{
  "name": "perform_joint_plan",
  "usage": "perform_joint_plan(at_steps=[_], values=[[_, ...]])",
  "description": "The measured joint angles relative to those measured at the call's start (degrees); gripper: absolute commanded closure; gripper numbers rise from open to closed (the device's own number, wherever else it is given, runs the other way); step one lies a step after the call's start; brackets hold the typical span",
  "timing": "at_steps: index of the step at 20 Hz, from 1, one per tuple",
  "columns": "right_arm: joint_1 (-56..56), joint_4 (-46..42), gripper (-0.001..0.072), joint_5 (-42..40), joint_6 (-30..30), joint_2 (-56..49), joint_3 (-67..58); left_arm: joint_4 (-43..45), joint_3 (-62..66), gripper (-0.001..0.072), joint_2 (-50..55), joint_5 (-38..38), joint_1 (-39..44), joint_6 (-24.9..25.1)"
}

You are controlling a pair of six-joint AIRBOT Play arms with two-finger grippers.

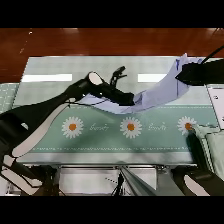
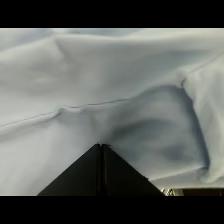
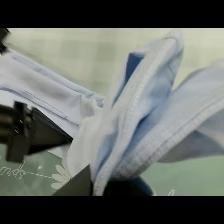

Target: Fold the shirts.

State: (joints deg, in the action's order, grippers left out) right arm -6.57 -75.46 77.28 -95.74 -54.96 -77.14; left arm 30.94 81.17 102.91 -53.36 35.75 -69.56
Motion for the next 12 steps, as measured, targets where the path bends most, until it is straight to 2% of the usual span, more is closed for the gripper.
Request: perform_joint_plan(at_steps=[5,9,12], values=[[-0.07,-0.37,0.068,0.09,-0.81,0.79,0.0,0.22,0.0,0.0684,1.22,4.22,3.1,-0.72],[-0.76,-0.72,0.0681,-0.46,-0.98,0.59,0.0,2.54,0.0,0.0684,-2.08,3.48,-3.41,-0.79],[-4.83,-2.73,0.0681,-2.01,-1.01,-1.6,0.0,6.54,0.0,0.0683,-9.01,2.73,-11.63,-0.85]])
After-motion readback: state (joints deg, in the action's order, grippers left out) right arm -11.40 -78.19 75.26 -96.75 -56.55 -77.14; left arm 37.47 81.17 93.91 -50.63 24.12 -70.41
